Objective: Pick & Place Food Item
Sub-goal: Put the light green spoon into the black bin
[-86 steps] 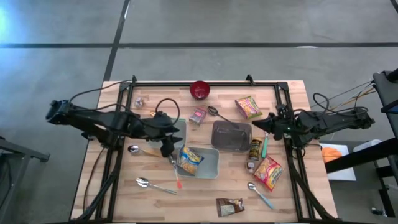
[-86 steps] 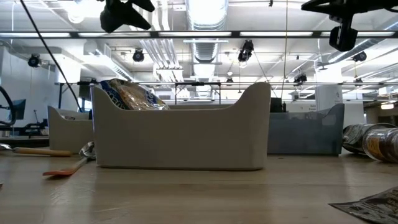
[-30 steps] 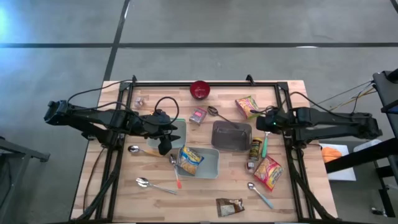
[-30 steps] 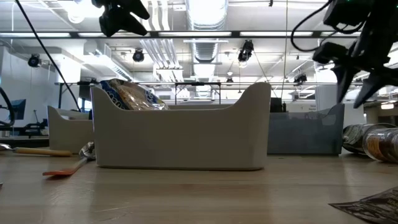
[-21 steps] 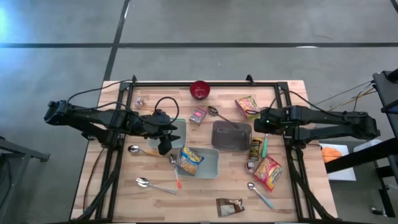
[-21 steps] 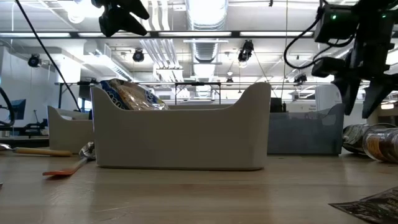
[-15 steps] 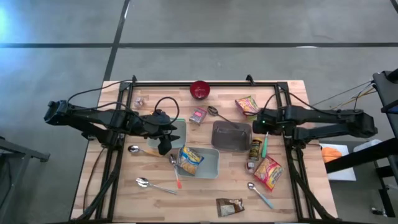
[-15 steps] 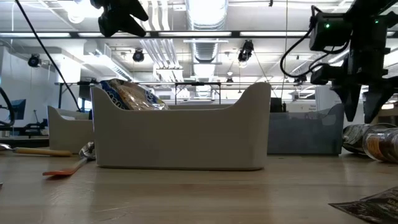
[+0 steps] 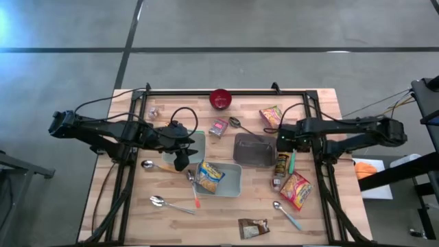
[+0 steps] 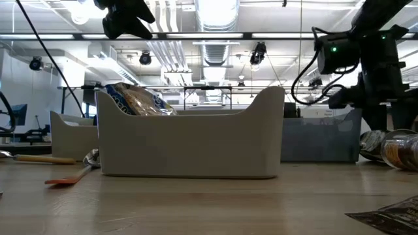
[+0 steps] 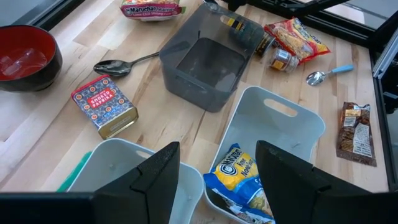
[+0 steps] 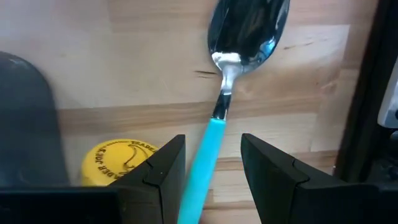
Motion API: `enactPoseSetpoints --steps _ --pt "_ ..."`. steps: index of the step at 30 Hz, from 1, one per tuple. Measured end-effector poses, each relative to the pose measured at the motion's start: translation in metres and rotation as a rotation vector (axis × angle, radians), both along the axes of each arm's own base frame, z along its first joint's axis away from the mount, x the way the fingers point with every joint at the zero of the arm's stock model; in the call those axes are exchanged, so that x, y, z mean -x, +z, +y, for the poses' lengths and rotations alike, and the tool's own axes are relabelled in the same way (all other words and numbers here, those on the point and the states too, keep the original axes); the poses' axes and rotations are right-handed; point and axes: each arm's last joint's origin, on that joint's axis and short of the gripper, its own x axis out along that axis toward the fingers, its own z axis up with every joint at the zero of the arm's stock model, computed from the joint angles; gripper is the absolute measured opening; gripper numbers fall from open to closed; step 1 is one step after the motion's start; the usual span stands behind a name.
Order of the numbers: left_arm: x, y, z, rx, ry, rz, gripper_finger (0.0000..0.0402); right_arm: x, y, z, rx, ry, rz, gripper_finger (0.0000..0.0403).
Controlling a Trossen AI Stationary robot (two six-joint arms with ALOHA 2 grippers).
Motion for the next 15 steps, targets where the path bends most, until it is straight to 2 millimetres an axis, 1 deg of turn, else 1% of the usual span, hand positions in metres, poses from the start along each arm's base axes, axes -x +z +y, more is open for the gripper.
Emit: enactPoseSetpoints --steps 5,9,12,15 --pt "0.000 0.000 0.000 0.000 0.000 0.003 0.0213 0.000 -0.010 -0.003 -0.013 0.002 0.021 0.0153" --pt "0.000 0.000 0.000 -0.001 0.000 0.004 0.0213 0.001 -0.018 -0.006 -0.023 0.011 -0.012 0.0145" --pt "0.001 -0.001 0.000 -0.002 0.000 0.011 0.0213 0.002 -0.023 -0.007 -0.019 0.009 -0.038 0.0117" --pt "0.001 -0.001 0.000 -0.001 0.001 0.019 0.0213 0.004 -0.025 -0.007 -0.017 0.007 -0.044 0.0072"
